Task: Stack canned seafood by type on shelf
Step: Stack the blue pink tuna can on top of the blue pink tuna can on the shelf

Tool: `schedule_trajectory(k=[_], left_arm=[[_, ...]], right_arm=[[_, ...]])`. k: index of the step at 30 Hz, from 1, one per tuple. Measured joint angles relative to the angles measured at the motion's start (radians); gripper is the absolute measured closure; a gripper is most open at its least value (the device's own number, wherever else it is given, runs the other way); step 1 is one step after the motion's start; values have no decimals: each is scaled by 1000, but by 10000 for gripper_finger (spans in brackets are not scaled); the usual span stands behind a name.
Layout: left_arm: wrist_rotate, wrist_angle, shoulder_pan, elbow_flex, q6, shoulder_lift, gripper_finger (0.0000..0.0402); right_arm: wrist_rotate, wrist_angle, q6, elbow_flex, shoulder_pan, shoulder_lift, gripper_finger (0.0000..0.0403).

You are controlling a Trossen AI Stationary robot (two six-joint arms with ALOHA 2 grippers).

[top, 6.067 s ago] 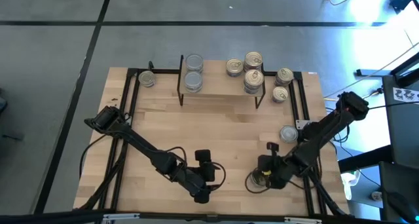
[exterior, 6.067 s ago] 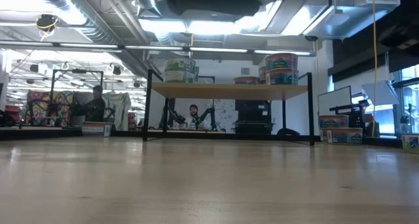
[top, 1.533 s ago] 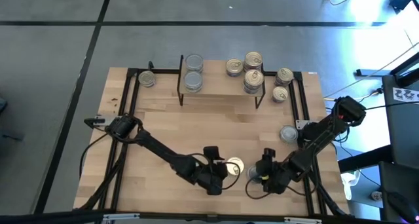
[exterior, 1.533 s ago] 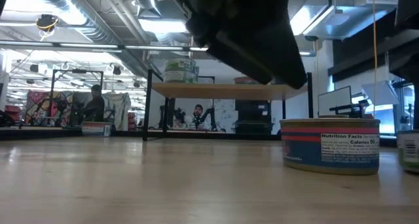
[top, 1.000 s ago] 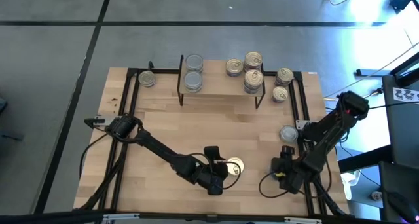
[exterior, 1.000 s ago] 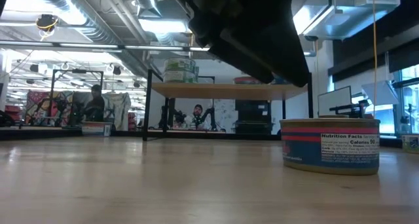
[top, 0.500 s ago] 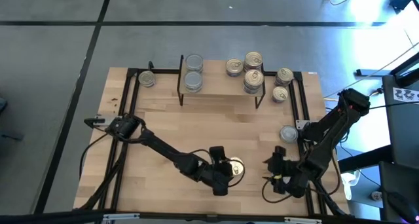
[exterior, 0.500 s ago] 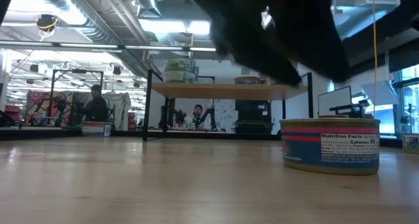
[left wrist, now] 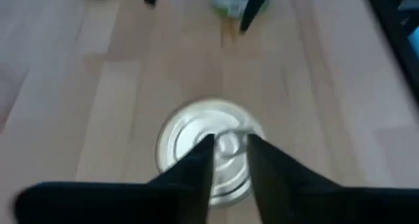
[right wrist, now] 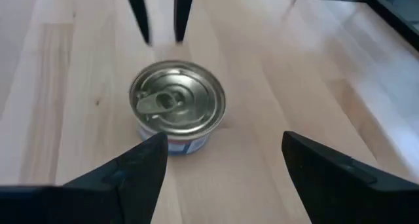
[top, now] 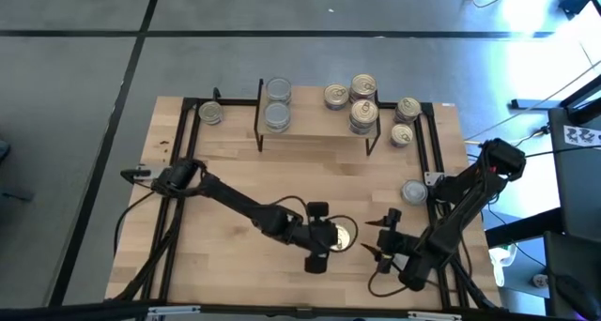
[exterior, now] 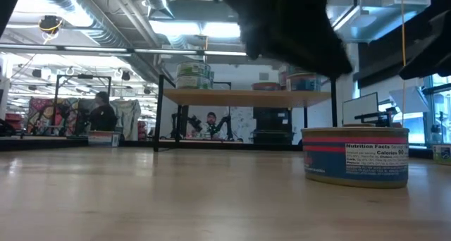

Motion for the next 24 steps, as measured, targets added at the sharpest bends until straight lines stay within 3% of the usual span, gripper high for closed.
schedule_trajectory(k=[5,11,24], left_arm=[[22,139,11,-116,13,12,395],[24,272,10,-176,4,12,384],[-11,231,-9,-215,6,7,398]], right_arm=[[15,46,1,0,0,24,104],[15,89,-3,0,0,66,104],[11,117,-36,1,0,92,104]])
